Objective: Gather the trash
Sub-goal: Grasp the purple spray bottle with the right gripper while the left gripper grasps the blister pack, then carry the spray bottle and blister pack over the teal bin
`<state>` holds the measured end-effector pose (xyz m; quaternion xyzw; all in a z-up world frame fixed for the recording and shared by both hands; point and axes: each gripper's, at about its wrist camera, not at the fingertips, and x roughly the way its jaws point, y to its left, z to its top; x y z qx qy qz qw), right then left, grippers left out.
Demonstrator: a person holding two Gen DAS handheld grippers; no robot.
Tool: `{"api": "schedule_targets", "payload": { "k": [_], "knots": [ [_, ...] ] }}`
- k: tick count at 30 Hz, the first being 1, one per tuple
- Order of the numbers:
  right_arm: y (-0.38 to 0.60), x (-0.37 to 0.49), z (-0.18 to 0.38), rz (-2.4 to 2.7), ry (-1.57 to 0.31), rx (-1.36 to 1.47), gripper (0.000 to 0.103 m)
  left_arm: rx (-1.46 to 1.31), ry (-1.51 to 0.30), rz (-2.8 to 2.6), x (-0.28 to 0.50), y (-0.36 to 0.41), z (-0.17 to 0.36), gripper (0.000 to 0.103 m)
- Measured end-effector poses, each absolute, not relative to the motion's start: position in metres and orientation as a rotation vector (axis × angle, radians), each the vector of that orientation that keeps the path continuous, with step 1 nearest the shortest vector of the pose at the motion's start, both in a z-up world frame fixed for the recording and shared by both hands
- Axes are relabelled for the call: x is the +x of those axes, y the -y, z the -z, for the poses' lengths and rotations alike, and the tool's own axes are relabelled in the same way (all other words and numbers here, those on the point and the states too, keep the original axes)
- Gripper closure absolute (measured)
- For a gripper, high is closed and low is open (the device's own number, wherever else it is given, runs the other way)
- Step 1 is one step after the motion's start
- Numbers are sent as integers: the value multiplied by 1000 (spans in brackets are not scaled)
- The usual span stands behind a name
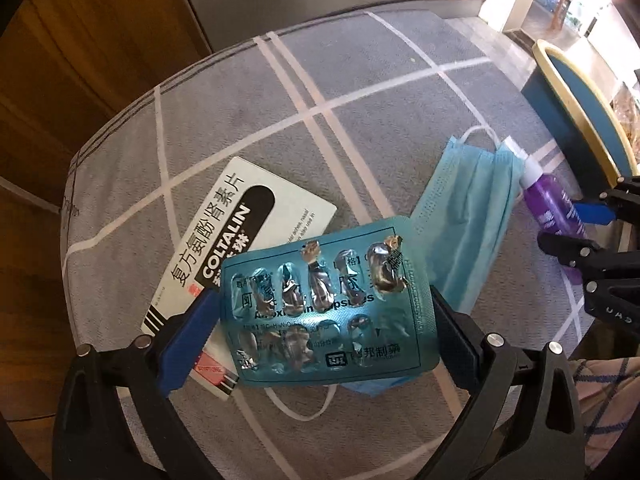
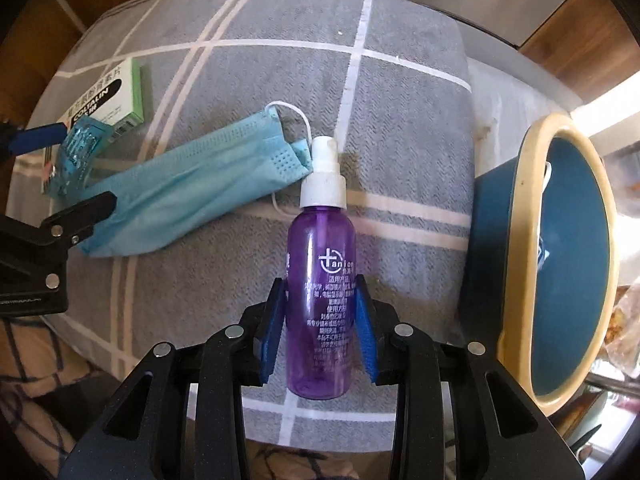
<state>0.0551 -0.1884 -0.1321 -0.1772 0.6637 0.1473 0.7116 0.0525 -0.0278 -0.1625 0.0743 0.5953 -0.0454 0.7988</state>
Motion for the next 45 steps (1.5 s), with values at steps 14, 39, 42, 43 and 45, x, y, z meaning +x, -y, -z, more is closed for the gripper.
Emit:
{"api": "schedule_targets", "payload": {
  "k": [14, 39, 42, 43, 45],
  "knots": [
    [184, 55, 101, -327, -1411, -348, 69, 95, -1199, 131, 52, 18, 111, 72],
    [265, 80, -1, -198, -1168, -61, 70, 129, -978, 308, 46, 71, 39, 73],
    [296, 86, -15, -147, -1135, -52, 70, 139, -971, 345, 44, 89, 40, 73],
    [308, 89, -18, -125, -1135, -45, 70, 139, -968, 362, 45, 94, 40, 73],
    [326, 90, -20, -93, -1128, -53, 70, 145, -965, 396, 44, 108, 39, 73]
  ]
}}
